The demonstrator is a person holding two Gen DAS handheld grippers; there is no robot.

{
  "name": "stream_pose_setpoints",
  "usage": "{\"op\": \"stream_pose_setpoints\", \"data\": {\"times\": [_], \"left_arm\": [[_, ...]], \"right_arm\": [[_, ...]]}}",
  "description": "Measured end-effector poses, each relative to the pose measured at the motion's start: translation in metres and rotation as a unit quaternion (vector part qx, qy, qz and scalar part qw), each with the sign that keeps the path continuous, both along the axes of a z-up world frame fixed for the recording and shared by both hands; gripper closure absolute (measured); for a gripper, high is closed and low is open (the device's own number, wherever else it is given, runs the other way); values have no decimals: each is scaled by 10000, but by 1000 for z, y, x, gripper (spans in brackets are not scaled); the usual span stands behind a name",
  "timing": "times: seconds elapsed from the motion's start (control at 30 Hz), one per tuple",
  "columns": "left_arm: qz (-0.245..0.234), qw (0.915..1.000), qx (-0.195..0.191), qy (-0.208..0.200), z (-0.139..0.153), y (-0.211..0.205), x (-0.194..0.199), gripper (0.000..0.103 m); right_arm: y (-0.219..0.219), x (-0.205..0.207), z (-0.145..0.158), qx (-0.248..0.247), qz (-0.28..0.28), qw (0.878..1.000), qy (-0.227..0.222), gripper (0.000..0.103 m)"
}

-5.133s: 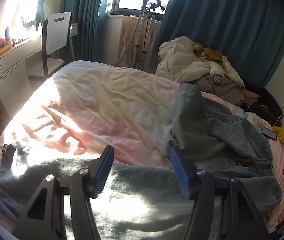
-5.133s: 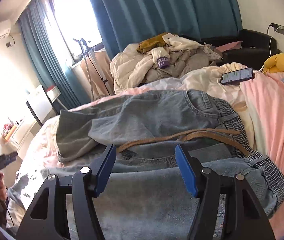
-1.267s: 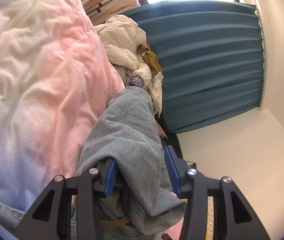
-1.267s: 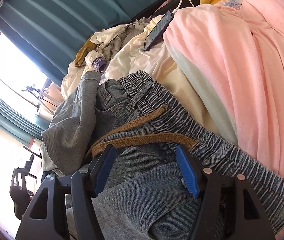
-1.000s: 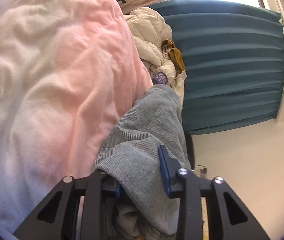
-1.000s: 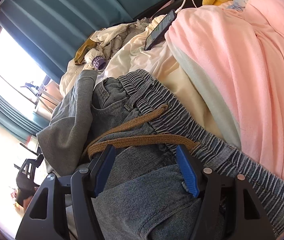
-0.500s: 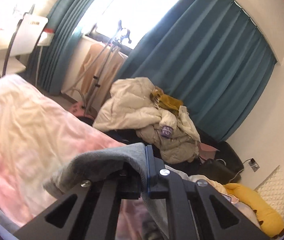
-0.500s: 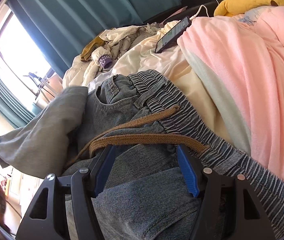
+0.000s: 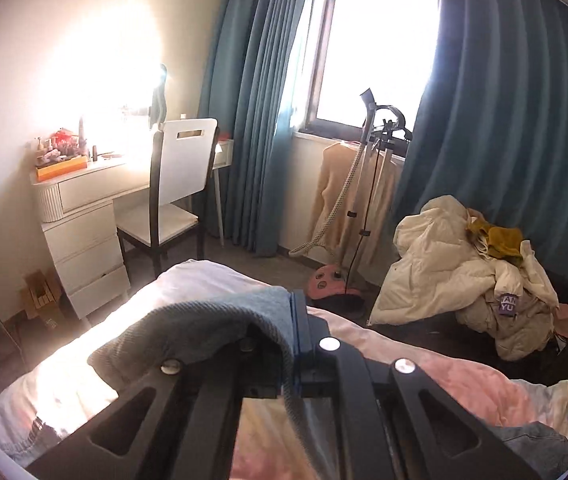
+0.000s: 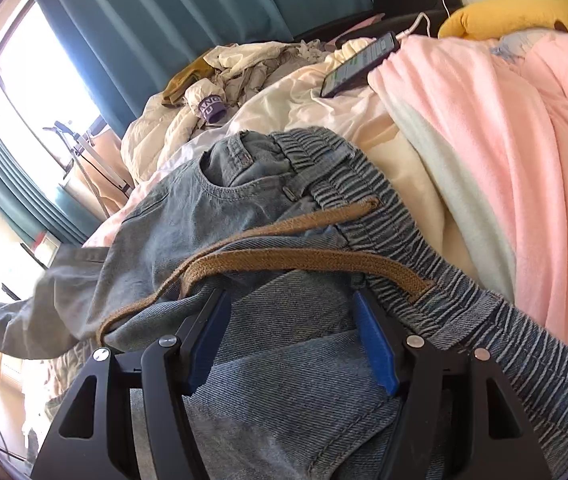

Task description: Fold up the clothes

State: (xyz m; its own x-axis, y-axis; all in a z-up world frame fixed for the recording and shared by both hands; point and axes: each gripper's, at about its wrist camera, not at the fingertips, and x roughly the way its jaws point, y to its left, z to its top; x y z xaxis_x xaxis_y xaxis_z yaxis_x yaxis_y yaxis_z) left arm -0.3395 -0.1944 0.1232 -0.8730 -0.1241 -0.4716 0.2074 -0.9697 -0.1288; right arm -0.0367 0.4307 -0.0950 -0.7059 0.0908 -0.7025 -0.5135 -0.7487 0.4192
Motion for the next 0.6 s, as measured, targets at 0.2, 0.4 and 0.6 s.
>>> {"op": "stream_pose_setpoints", "data": {"times": [0.2, 0.4, 0.6], "left_arm": [[-980, 9949, -172, 144, 27, -8, -25, 100], [-907, 9896, 1057, 367, -21, -81, 17, 100], [-124, 9829, 1753, -546, -154, -144, 69, 100]], "right_arm": [[-13, -11, 6, 181, 57, 9997, -143, 39], [-18, -16, 6, 259, 38, 9991, -344, 38], [-28, -17, 9, 330, 75, 9973, -650, 37]]}}
